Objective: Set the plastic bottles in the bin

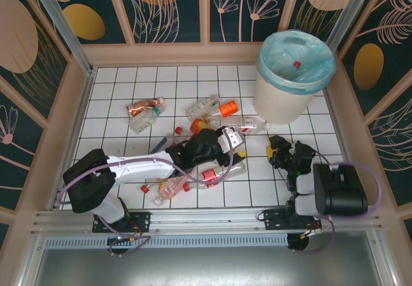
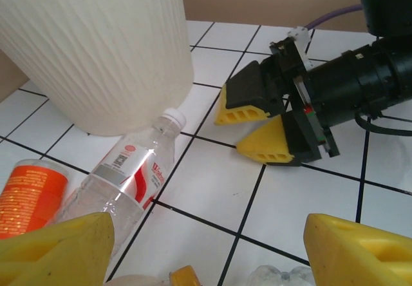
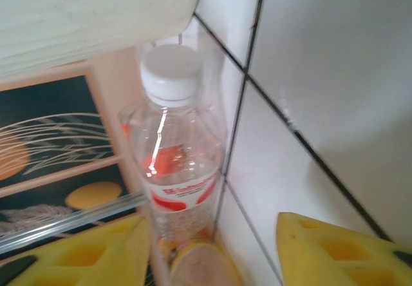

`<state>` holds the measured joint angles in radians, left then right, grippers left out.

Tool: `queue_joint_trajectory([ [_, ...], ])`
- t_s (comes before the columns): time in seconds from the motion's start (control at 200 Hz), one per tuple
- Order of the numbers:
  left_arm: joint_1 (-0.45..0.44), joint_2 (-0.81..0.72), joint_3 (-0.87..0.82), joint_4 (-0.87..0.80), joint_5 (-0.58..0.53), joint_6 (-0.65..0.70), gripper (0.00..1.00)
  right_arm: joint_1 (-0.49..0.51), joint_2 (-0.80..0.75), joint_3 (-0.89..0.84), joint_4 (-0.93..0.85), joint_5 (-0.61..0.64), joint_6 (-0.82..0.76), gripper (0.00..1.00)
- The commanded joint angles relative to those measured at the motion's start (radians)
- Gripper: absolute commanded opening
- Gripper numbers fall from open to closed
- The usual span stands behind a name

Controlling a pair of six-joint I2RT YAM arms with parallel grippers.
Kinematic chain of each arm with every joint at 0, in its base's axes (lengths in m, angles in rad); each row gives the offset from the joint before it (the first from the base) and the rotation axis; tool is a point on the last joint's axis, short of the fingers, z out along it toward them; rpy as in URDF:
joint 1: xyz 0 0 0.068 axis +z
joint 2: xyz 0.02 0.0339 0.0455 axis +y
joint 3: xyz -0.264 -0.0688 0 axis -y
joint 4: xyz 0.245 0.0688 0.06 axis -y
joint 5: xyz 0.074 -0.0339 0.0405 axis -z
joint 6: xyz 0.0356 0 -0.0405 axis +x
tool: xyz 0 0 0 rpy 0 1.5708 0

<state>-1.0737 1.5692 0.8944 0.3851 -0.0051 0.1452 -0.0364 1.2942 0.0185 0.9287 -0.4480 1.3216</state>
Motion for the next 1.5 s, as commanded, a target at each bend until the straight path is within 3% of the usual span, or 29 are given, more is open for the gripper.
queue_joint_trajectory([
  [0.0, -0.005, -0.027, 0.017, -0.005, -0.018, -0.003, 0.78, 0.029, -0.174, 0.077, -0.438, 0.193, -0.172, 0.64],
  [0.15, -0.006, -0.026, 0.021, 0.001, -0.015, -0.007, 0.78, 0.014, -0.172, 0.136, -0.481, 0.172, -0.211, 0.65],
  [0.39, -0.005, -0.043, 0.015, -0.007, -0.02, -0.014, 0.78, 0.015, 0.064, 0.195, -0.264, 0.083, -0.178, 0.61],
  [1.491, -0.006, -0.025, 0.021, -0.023, -0.035, -0.007, 0.78, 0.036, 0.455, 0.278, 0.145, 0.092, -0.066, 0.56],
])
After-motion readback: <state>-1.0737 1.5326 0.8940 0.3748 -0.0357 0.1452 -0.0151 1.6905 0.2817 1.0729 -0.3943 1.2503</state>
